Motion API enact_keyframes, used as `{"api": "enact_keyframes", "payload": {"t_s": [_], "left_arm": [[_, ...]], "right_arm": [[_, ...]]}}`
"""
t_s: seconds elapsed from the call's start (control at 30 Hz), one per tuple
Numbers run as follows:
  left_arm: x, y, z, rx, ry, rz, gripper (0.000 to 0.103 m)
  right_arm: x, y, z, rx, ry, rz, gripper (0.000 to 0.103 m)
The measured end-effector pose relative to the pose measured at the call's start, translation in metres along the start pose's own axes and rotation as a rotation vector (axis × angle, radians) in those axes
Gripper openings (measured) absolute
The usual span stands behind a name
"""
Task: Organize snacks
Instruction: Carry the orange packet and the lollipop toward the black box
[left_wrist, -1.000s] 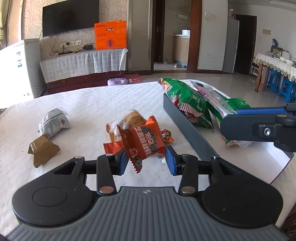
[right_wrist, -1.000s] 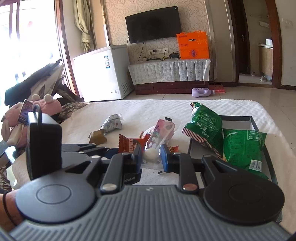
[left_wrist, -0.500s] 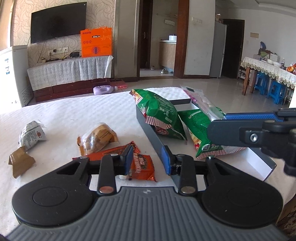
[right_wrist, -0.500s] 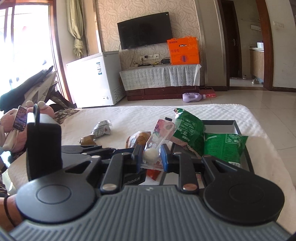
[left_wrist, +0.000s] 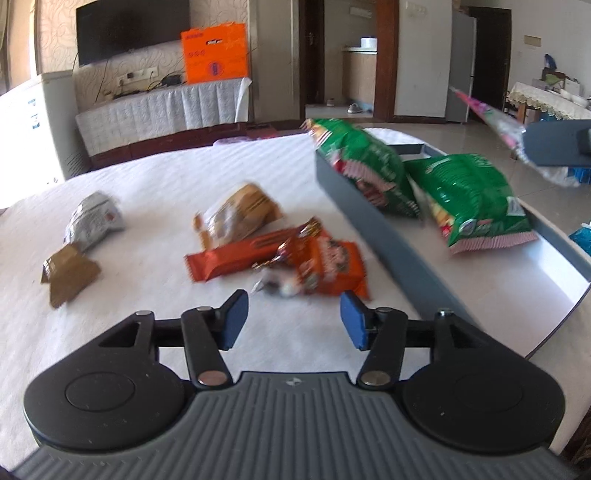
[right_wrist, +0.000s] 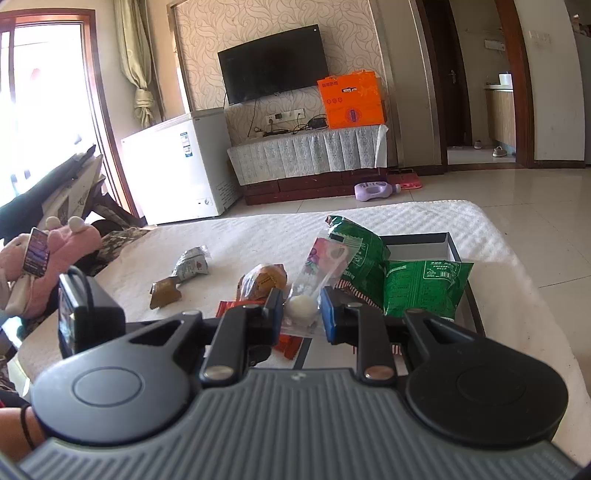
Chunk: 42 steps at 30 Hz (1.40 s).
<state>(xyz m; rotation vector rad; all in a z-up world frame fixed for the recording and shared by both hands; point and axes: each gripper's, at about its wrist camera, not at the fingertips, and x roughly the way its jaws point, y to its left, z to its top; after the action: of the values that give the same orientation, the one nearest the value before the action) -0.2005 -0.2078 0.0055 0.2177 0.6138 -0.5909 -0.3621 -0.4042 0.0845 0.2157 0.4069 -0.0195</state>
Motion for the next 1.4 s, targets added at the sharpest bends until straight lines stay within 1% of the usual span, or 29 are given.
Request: {"api": "enact_keyframes", "payload": {"t_s": [0.03, 0.1, 0.17, 0.23, 0.33, 0.43, 0.5, 0.57, 0.7, 0.77, 0.8, 0.83, 0.87, 0.93, 1.07, 1.2, 1.3, 1.4], "left_arm": [[-0.001, 0.006, -0.002, -0.007, 0.002, 0.006, 0.067], [-0.001, 0.019, -0.005, -0.029, 0.011, 0.003, 0.068], [-0.001, 0.028, -0.006, -0.071, 0.022, -0.026, 0.068], [0.000, 0.028, -0.006, -0.079, 0.029, -0.039, 0.069], [0.003, 0.017, -0.004, -0.043, 0.022, -0.053, 0.069], [0.006, 0.004, 0.007, -0.040, -0.010, -0.094, 0.069], [0.012, -0.006, 0.016, -0.023, -0.022, -0.088, 0.070], [0.021, -0.014, 0.024, -0.027, -0.023, -0.084, 0.071], [0.041, -0.022, 0.033, -0.039, 0.009, -0.061, 0.070], [0.047, -0.023, 0.034, -0.057, 0.016, -0.062, 0.067], [0.050, -0.022, 0.035, -0.070, 0.023, -0.068, 0.057], [0.051, -0.021, 0.035, -0.080, 0.029, -0.075, 0.051], [0.052, -0.020, 0.034, -0.093, 0.032, -0.092, 0.048], [0.050, -0.021, 0.033, -0.084, 0.025, -0.097, 0.044], [0.043, -0.018, 0.030, -0.074, 0.012, -0.094, 0.042], [0.021, -0.012, 0.032, -0.057, -0.046, -0.075, 0.042], [0.005, -0.009, 0.034, -0.021, -0.085, -0.042, 0.042], [-0.004, -0.009, 0.035, -0.003, -0.107, -0.029, 0.042]], "right_arm": [[0.001, 0.001, 0.001, -0.004, 0.001, 0.002, 0.025], [0.001, 0.001, 0.002, -0.003, 0.001, 0.006, 0.025], [0.000, 0.000, 0.003, 0.004, -0.006, 0.010, 0.025], [-0.001, 0.000, 0.004, 0.012, -0.011, 0.013, 0.025], [-0.001, 0.000, 0.002, 0.007, -0.008, 0.015, 0.025], [-0.004, -0.003, 0.003, 0.014, -0.018, 0.018, 0.025], [-0.006, -0.004, 0.003, 0.022, -0.024, 0.019, 0.025], [-0.005, -0.005, 0.003, 0.028, -0.023, 0.025, 0.025], [-0.003, -0.004, 0.002, 0.018, -0.010, 0.024, 0.025], [-0.003, -0.006, 0.002, 0.018, -0.007, 0.021, 0.025], [-0.004, -0.006, 0.002, 0.019, -0.008, 0.020, 0.025], [-0.004, -0.006, 0.002, 0.021, -0.008, 0.019, 0.025], [-0.004, -0.007, 0.003, 0.021, -0.007, 0.018, 0.025], [-0.004, -0.007, 0.002, 0.022, -0.006, 0.017, 0.025], [-0.005, -0.004, 0.002, 0.021, -0.011, 0.019, 0.025], [-0.004, 0.001, 0.002, 0.008, -0.009, 0.025, 0.025], [-0.005, 0.005, 0.002, -0.002, -0.015, 0.035, 0.025], [-0.004, 0.008, 0.002, -0.007, -0.020, 0.040, 0.025]]}}
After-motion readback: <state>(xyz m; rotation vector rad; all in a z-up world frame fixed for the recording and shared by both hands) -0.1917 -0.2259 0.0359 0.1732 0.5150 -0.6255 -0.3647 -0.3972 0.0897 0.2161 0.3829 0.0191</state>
